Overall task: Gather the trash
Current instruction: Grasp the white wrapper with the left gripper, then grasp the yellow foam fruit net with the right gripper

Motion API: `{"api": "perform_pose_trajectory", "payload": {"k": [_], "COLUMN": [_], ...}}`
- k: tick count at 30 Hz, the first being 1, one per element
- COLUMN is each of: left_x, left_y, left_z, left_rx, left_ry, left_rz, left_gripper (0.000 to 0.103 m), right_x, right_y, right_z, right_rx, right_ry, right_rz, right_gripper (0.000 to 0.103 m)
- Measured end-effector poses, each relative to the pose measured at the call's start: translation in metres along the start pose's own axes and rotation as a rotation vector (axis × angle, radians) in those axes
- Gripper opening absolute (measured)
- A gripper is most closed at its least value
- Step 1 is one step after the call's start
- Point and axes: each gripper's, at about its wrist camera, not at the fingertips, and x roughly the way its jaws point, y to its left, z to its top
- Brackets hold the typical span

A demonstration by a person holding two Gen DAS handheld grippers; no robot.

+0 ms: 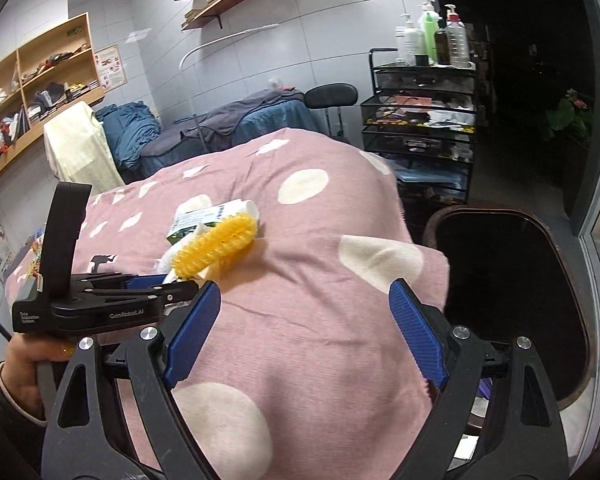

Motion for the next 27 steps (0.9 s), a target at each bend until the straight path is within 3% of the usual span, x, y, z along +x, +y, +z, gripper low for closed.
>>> {"api": "perform_pose_trajectory", "payload": {"k": [7, 15, 21, 27], "left_x": [-0.028, -0.063, -0.075, -0.079], "left_y": [0.013, 0.026, 0.033, 0.032], "left_z": [-0.015, -0.039, -0.049, -0.055], "left_rx": [-0.067, -0.109, -0.127, -0.125], "left_ry": [-0.077, -0.163, -0.180, -0.192], "left_rz": [-0.010, 0.050, 0.072, 0.069], "left_gripper": [0.029, 0.029, 0.029, 0.029], "right_x": [0.022, 0.065, 0.103, 0.118], "right_y": [0.015, 0.039, 0.053, 0.055], "right_z": [0.014, 0.030, 0.039, 0.035], "right_rx": [0.010, 0.040, 0.056, 0.080], "right_ry": [0.062, 0.157, 0.243, 0.272], "right_rz": [0.113, 0.199, 0.200, 0.222], "right_gripper": [0.086, 0.084, 0.066, 0.028]}}
